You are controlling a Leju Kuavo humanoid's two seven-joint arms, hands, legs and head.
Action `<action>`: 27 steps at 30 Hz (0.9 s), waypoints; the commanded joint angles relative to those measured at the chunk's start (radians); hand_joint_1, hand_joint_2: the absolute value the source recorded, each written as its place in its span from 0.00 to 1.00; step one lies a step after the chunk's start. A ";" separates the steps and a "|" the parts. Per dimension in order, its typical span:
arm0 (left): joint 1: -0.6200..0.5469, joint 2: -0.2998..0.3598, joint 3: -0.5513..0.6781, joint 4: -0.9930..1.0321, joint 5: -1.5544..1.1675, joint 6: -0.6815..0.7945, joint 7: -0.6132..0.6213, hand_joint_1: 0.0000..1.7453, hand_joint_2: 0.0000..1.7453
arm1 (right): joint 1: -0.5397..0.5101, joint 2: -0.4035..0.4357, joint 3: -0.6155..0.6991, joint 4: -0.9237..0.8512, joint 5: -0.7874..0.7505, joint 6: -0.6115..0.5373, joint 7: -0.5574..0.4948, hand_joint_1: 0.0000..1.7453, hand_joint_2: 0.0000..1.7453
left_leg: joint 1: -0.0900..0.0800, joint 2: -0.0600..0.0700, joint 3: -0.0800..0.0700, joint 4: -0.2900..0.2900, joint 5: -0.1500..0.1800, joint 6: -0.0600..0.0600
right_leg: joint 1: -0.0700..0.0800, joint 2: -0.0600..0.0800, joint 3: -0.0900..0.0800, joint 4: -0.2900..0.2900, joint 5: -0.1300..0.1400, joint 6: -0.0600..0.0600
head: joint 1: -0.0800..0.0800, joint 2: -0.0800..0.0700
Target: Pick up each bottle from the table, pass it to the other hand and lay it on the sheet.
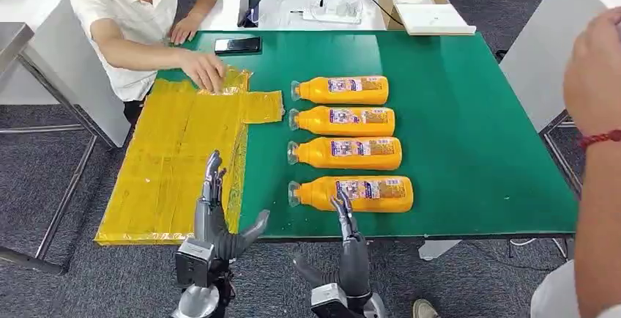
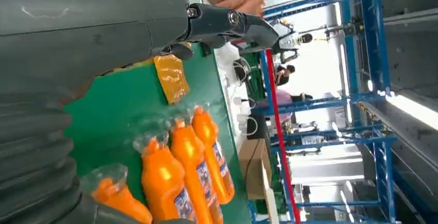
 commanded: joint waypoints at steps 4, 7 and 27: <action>-0.017 0.032 -0.051 0.040 0.005 0.022 -0.032 0.00 1.00 | -0.069 0.086 -0.203 0.037 0.560 -0.070 -0.054 0.00 1.00 | 0.000 0.001 0.003 -0.001 0.000 -0.001 | 0.000 -0.001 0.002 -0.001 -0.001 -0.001 | 0.000 0.000; -0.026 0.047 -0.043 0.058 0.002 0.024 -0.032 0.00 1.00 | -0.182 0.091 -0.293 0.182 0.683 -0.070 -0.032 0.00 1.00 | 0.000 0.002 0.002 -0.001 0.000 -0.001 | 0.000 0.000 0.001 0.000 0.000 -0.001 | 0.000 0.000; -0.026 0.041 0.049 0.094 -0.029 0.016 0.003 0.00 1.00 | -0.379 0.048 -0.400 0.514 0.755 -0.070 0.112 0.00 1.00 | 0.000 0.004 0.005 -0.001 0.000 -0.001 | 0.000 0.003 0.004 -0.002 0.001 -0.001 | 0.000 0.000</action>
